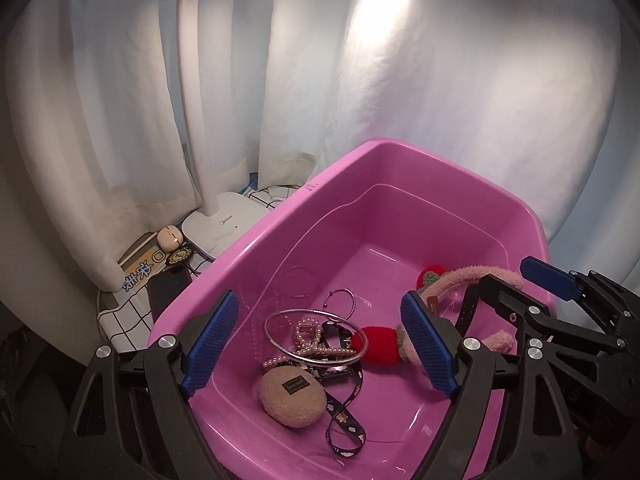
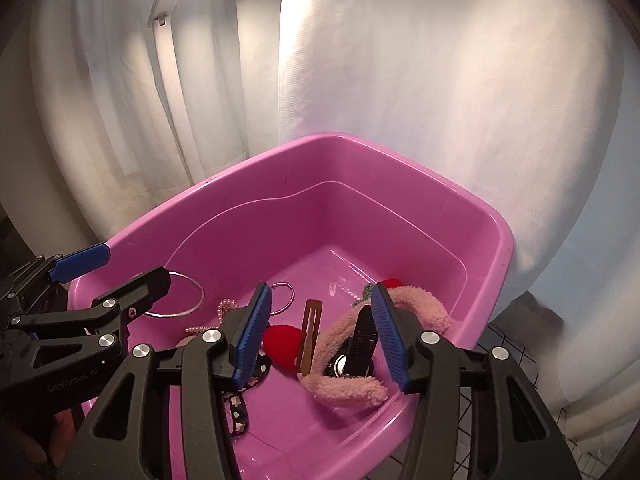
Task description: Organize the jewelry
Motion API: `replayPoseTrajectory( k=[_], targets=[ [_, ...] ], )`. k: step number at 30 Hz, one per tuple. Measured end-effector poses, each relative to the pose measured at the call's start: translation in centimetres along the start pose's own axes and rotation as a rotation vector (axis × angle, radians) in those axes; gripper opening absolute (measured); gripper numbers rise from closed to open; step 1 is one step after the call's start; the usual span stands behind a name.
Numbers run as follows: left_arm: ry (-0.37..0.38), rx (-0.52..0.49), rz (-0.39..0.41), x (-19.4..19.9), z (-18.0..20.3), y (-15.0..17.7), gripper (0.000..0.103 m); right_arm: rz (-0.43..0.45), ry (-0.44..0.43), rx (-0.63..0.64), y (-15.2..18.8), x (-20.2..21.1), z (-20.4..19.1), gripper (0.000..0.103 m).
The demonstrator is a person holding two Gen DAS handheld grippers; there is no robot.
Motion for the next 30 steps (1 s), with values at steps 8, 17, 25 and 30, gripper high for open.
replayPoseTrajectory(
  k=[8, 17, 25, 30],
  targets=[
    [-0.061, 0.043, -0.060, 0.6, -1.2, -0.1, 0.096, 0.009, 0.037, -0.032, -0.1, 1.1, 1.2, 0.060],
    [-0.121, 0.051, -0.081, 1.5, -1.5, 0.3, 0.096, 0.008, 0.043, -0.062, 0.6, 2.7, 1.8, 0.061],
    [-0.122, 0.075, -0.099, 1.9, -1.6, 0.6, 0.097, 0.015, 0.049, -0.058, 0.9, 3.9, 1.8, 0.061],
    [-0.117, 0.088, -0.101, 2.1, -1.6, 0.8, 0.097, 0.019, 0.052, -0.060, 1.0, 4.3, 1.8, 0.061]
  ],
)
Point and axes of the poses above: each gripper's, at about its wrist camera, not at the fingertips, and x roughly against the way its jaws point, z to its right, y to its underside, the point moved 8 cm from there along -x, roughly the way its jaws point, and after that the axes turned 14 degrees about y, right-handed, at the moved point
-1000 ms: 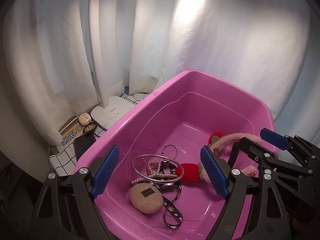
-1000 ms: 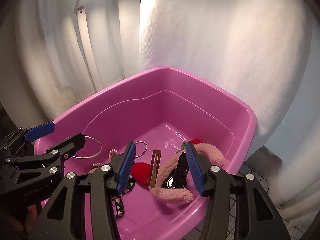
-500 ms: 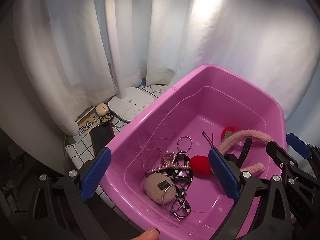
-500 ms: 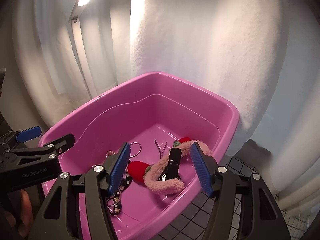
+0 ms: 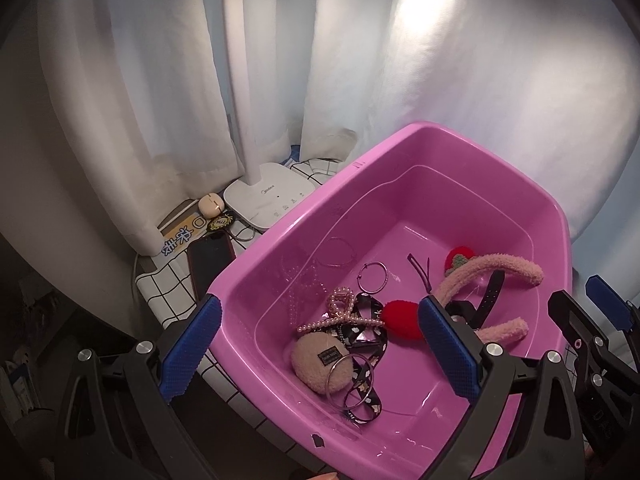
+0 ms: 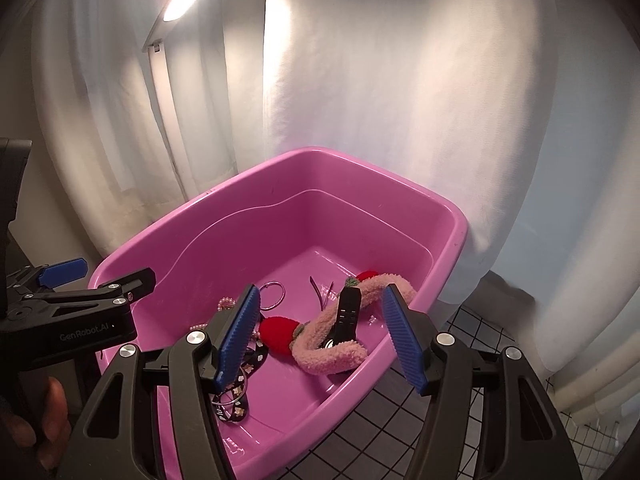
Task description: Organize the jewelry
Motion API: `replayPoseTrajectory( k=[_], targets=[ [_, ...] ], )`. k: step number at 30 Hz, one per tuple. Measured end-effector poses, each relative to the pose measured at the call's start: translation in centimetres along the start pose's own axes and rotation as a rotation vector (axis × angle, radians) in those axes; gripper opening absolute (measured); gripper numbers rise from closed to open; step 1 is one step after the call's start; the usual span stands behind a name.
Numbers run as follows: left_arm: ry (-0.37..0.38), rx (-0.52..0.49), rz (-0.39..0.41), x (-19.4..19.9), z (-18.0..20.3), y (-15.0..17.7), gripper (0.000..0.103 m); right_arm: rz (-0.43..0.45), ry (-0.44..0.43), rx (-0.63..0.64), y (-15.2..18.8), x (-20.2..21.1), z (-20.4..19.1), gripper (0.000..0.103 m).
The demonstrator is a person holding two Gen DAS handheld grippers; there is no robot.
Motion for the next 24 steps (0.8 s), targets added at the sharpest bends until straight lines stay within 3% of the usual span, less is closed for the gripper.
replayPoseTrajectory(
  k=[24],
  targets=[
    [-0.026, 0.010, 0.011, 1.1, 0.0, 0.0, 0.097, 0.005, 0.003, 0.000, 0.1, 0.7, 0.1, 0.061]
  ],
)
Point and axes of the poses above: each gripper's, at about its wrist camera, not at the fingertips, and x roughly against the way its jaws point, z to its right, y to its underside, the point moved 8 cm from there along -x, roughly the way its jaws point, and after that the axes turned 14 degrees about y, right-handed, at the moved point
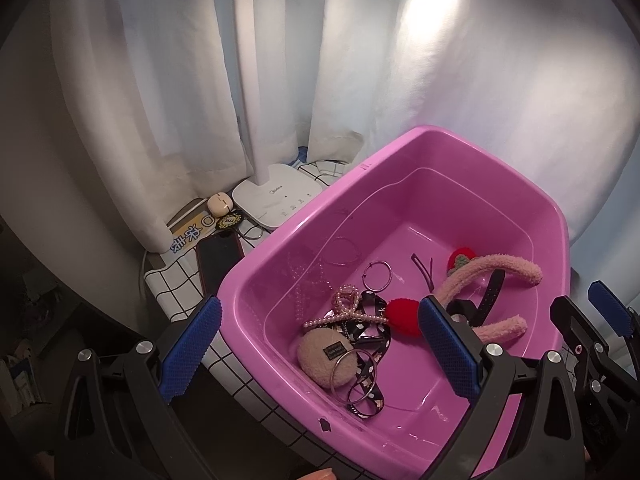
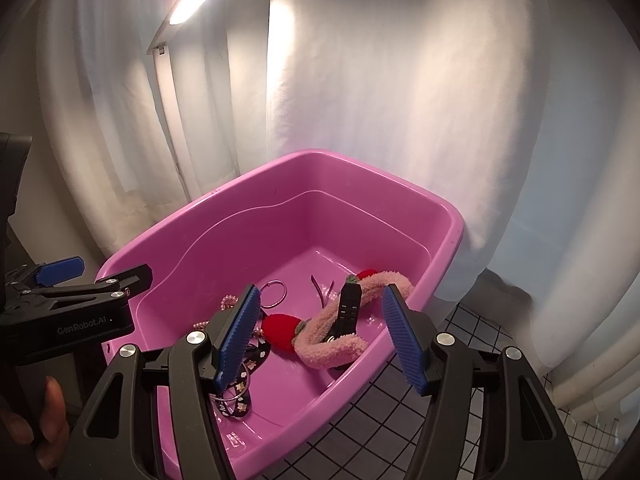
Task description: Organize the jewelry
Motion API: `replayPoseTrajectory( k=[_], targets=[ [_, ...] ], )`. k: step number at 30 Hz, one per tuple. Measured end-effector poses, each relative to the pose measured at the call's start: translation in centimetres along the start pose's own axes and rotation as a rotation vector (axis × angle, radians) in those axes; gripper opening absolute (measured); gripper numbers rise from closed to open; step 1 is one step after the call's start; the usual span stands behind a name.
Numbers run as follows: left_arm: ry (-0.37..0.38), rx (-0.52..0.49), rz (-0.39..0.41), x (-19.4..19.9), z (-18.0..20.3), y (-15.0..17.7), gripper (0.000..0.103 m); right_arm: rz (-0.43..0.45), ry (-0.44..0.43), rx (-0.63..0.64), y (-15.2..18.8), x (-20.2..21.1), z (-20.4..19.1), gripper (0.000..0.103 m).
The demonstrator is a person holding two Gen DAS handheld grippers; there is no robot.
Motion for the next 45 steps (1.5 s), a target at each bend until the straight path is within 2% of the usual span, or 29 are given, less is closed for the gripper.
replayPoseTrajectory(
  k=[21, 36, 45],
  targets=[
    [-0.003, 0.007, -0.007, 0.04, 0.08, 0.44, 0.097, 0.002, 0.008, -0.001, 0.16, 0.65, 0.18, 0.061],
    [0.024, 0.010, -0.011, -0.12, 0.32, 0.94, 0.097, -0.002, 0.007, -0.003, 0.40, 0.69, 0.31, 0.061],
    [0.010, 0.016, -0.028, -0.44, 0.08, 0.82, 0.097, -0.005, 0.006, -0.007, 0.47, 0.60, 0.26, 0.061]
  ],
)
Point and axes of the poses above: each gripper's, at about its wrist camera, not at the fingertips, and x roughly against the way its jaws point, z to its right, y to its underside, the point moved 8 cm from there along -x, roughly the way its jaws point, and after that the axes turned 14 degrees about y, right-handed, at the moved point
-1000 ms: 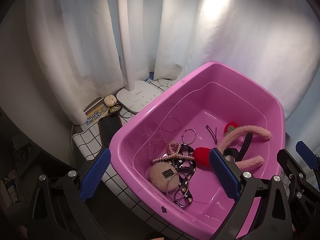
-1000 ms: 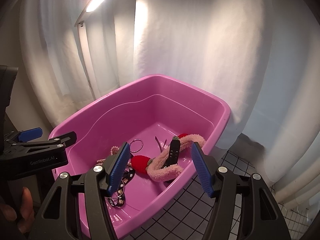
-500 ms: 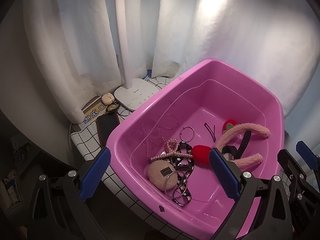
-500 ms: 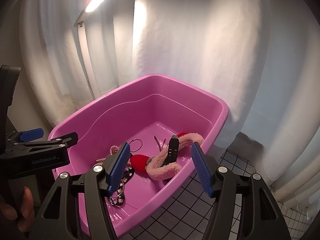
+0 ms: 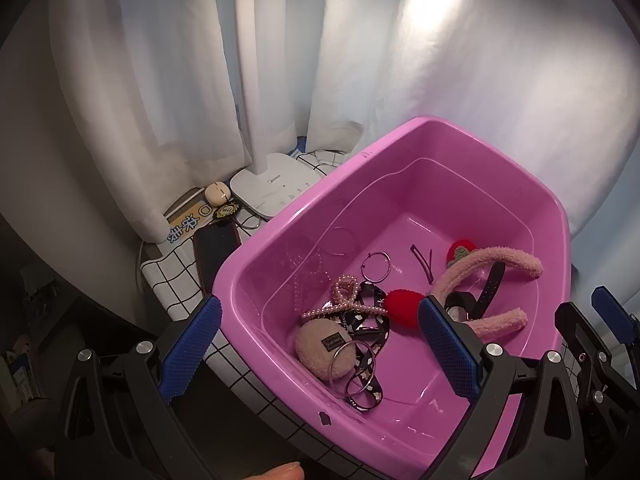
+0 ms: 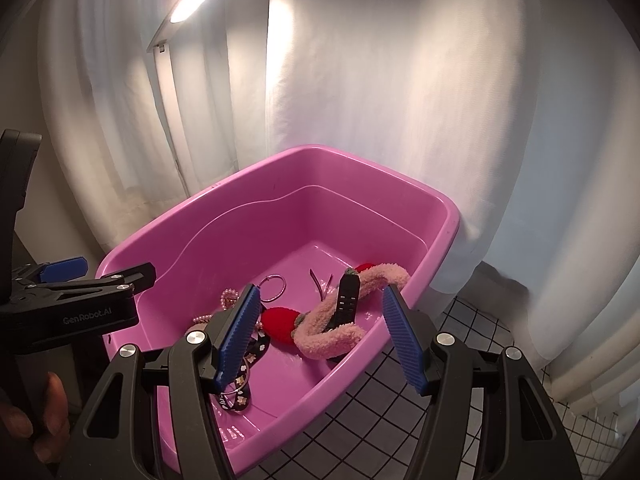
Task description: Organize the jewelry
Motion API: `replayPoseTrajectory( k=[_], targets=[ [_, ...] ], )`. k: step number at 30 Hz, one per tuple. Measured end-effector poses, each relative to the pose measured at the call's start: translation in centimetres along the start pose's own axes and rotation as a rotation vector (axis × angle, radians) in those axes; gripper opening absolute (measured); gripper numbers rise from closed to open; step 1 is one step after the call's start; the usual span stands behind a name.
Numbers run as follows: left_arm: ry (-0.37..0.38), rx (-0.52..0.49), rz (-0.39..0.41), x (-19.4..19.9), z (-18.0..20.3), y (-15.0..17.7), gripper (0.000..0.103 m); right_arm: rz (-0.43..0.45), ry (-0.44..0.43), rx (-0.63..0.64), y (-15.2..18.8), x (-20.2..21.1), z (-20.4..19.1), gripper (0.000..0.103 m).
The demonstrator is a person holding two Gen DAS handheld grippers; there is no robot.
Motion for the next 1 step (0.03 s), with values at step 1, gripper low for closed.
replayPoseTrajectory(
  k=[1],
  targets=[
    [-0.001, -0.001, 0.000, -0.01, -0.02, -0.01, 0.097, 0.000, -0.001, -0.001, 0.00, 0.00, 0.02, 0.061]
  ],
)
Point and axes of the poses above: each gripper's, at about its wrist camera, not at the fingertips, and x roughly against the way its jaws point, z to its right, y to its underside, the point moved 8 cm from there along -x, roughly the way its jaws point, and after that the axes turned 14 degrees about y, right-handed, at the moved point
